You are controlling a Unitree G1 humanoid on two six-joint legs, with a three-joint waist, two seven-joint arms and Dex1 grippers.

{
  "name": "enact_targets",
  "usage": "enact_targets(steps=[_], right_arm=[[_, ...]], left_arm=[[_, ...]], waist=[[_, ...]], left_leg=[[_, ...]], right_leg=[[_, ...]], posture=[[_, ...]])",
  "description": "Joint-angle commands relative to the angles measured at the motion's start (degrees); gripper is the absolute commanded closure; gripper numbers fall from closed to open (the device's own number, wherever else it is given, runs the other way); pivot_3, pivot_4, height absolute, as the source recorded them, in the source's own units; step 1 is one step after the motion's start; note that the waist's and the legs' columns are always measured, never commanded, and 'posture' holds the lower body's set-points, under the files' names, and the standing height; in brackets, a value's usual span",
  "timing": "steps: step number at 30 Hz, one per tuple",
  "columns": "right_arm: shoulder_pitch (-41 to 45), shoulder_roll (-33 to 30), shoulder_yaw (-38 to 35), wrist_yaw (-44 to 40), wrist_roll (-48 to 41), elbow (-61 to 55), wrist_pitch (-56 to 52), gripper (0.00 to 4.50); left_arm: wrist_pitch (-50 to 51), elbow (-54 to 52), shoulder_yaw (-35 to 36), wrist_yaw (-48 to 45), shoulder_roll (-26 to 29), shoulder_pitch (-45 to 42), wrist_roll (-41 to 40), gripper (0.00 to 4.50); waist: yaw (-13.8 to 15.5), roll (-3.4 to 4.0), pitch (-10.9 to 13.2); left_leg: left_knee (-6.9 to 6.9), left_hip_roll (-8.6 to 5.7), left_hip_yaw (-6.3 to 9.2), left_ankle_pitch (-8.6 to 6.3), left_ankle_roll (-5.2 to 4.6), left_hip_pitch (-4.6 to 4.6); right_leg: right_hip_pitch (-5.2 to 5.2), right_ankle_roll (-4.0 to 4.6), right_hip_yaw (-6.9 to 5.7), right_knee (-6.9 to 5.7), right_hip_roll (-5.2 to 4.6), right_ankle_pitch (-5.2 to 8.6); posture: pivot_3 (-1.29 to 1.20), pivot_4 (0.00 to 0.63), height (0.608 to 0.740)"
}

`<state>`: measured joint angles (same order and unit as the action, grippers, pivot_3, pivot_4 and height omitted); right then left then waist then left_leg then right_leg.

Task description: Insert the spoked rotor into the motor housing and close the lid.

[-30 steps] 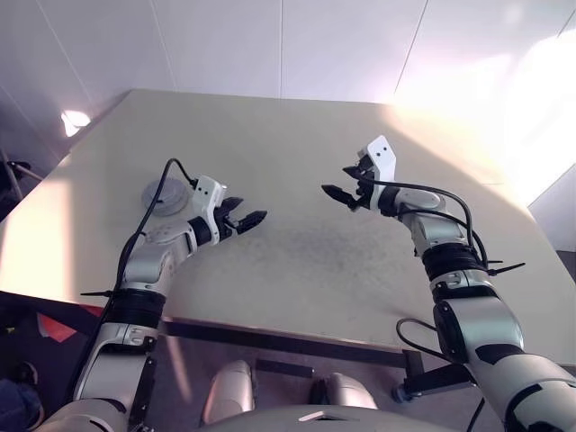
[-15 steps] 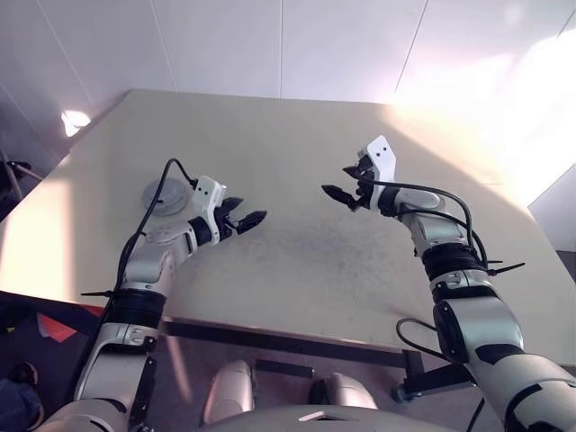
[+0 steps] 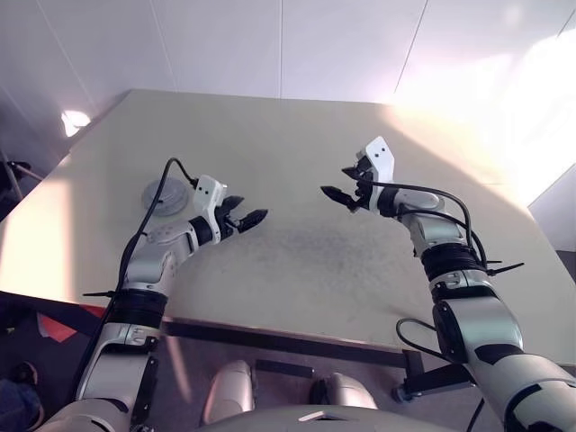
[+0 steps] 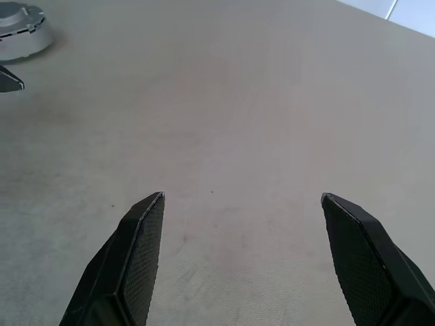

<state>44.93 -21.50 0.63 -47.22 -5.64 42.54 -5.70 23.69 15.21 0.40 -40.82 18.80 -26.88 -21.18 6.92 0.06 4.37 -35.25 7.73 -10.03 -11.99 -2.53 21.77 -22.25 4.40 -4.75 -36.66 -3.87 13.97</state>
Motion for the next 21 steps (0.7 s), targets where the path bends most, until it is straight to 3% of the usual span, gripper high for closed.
enact_targets(steps=[1,21], right_arm=[[0.3,-0.2,-0.2,-0.4,-0.5,-1.9,0.3,0.37],[0.3,-0.2,0.3,0.7,0.7,-0.9,0.9,0.37]], left_arm=[[-1.5,-0.3,1.6,0.0,0.1,-1.7,-0.1,0.06],[-2.0,0.3,1.3,0.4,-0.5,-1.4,0.6,0.06]], waist=[[0.0,0.0,0.0],[0.0,0.0,0.0]], left_leg=[[0.0,0.0,0.0,0.0,0.0,0.0],[0.0,0.0,0.0,-0.01,-0.02,0.0]], right_leg=[[0.0,0.0,0.0,0.0,0.0,0.0],[0.0,0.0,0.0,0.0,0.0,0.0]], posture=[[0.0,0.0,0.74],[0.0,0.0,0.74]])
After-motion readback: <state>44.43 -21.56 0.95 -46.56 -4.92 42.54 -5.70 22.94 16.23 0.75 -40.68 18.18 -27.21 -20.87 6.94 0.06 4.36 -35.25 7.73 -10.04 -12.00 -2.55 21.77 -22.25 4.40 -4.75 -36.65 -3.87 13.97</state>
